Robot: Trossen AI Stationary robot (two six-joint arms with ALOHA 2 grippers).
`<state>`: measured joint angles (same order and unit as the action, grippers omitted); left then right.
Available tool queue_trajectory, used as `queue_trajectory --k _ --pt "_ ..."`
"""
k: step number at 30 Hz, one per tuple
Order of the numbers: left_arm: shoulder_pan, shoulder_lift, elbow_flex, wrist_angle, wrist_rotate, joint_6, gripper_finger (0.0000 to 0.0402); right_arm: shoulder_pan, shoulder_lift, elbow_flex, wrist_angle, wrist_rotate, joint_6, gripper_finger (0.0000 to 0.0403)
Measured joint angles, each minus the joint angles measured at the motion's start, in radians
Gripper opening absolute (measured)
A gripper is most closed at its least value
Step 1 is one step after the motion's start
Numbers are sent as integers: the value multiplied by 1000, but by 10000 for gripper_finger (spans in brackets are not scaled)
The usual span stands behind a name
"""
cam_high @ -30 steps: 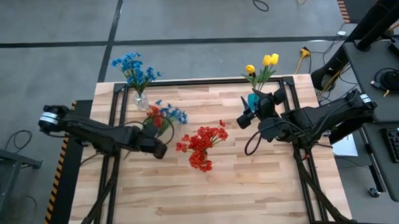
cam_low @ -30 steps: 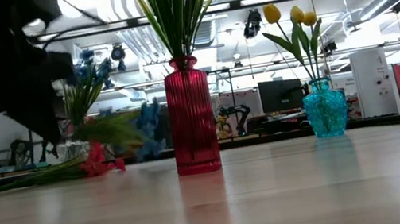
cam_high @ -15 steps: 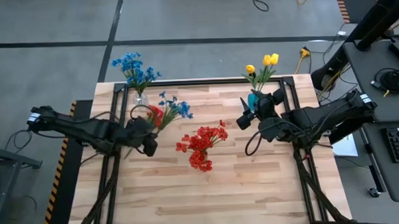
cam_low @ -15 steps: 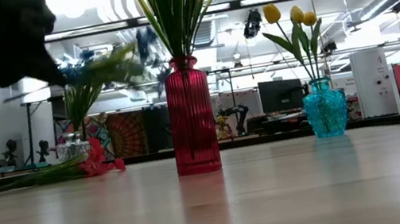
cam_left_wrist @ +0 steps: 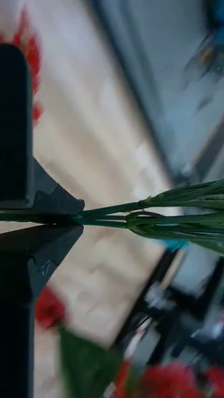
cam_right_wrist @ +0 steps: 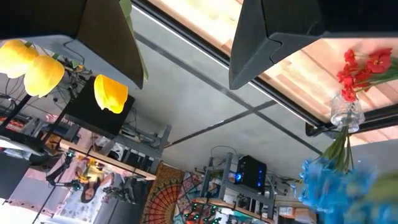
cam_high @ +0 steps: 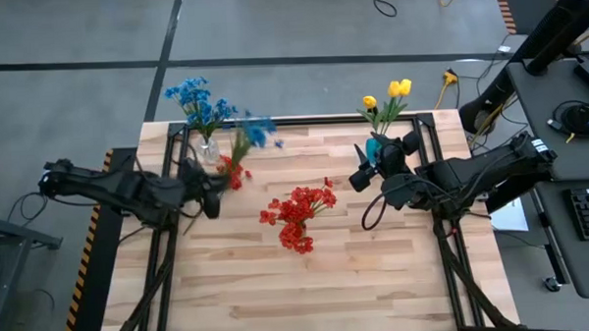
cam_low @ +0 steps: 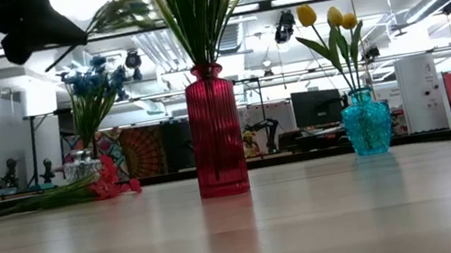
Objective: Sort flowers into vase by color
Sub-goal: Put the blue flowers into the transparent vase
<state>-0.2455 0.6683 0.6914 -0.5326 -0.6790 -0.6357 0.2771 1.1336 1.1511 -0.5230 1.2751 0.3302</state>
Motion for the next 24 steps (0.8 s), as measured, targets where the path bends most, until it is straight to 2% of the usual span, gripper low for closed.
queue_trajectory --k 9,12,15,19,22,24 --pt "0 9 0 139 -460 283 6 0 0 0 0 0 0 231" --pt "0 27 -5 147 -540 316 6 0 0 0 0 0 0 231" --pt "0 33 -54 189 -554 312 6 0 0 -1 0 0 0 231" --pt "0 19 -190 404 -504 369 6 0 0 -7 -3 0 -9 231" --pt "0 0 -276 656 -416 554 6 0 0 -1 -3 8 -57 231" --pt "0 -18 -307 856 -306 737 6 0 0 22 10 7 -99 231"
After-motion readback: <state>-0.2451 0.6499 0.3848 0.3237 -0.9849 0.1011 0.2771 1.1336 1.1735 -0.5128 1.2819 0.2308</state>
